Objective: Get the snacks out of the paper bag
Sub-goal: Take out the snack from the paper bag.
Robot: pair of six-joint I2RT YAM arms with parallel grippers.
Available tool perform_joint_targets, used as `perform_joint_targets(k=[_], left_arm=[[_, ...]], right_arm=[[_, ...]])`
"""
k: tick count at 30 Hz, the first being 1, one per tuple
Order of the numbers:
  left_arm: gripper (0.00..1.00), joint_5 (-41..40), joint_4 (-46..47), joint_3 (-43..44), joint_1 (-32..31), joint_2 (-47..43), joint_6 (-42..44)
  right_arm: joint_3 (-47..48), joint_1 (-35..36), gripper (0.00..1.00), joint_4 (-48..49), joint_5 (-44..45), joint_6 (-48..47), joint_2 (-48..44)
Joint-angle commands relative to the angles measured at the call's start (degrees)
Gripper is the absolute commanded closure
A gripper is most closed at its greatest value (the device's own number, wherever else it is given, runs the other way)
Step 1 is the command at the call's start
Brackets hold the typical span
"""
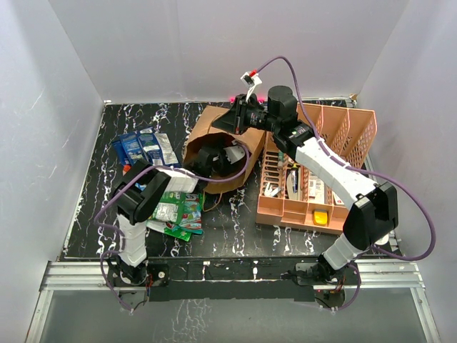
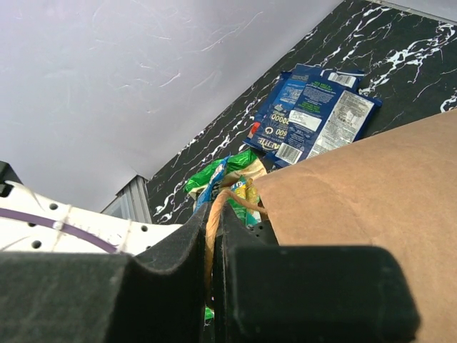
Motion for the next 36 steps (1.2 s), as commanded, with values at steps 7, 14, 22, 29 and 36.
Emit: perform_joint_targets(k=[7, 14, 22, 29, 36], left_arm=[[0.27, -21.2, 4.5, 7.1, -2.1, 7.2, -22.6], [0.21, -23.0, 11.8, 6.0, -2.4, 7.9, -32.5], [0.17, -26.3, 16.2, 9.4, -2.4, 12.8, -43.0], [0.02, -28.2, 12.9, 15.4, -2.4, 18.2, -41.8], [0.02, -31.4, 4.2, 21.8, -2.1, 23.5, -40.1]], right_arm=[[3.3, 0.1, 0.92, 1.1, 0.0, 0.5, -2.8], [3.2, 0.1, 0.92, 0.5, 0.3, 0.1, -2.8], [3.5, 0.2, 0.93, 0.1, -0.1, 0.2, -2.4], [4.1, 0.3, 0.93, -1.2, -0.1, -0.4, -2.1], [3.7, 0.4, 0.93, -2.1, 0.3, -1.2, -2.4]])
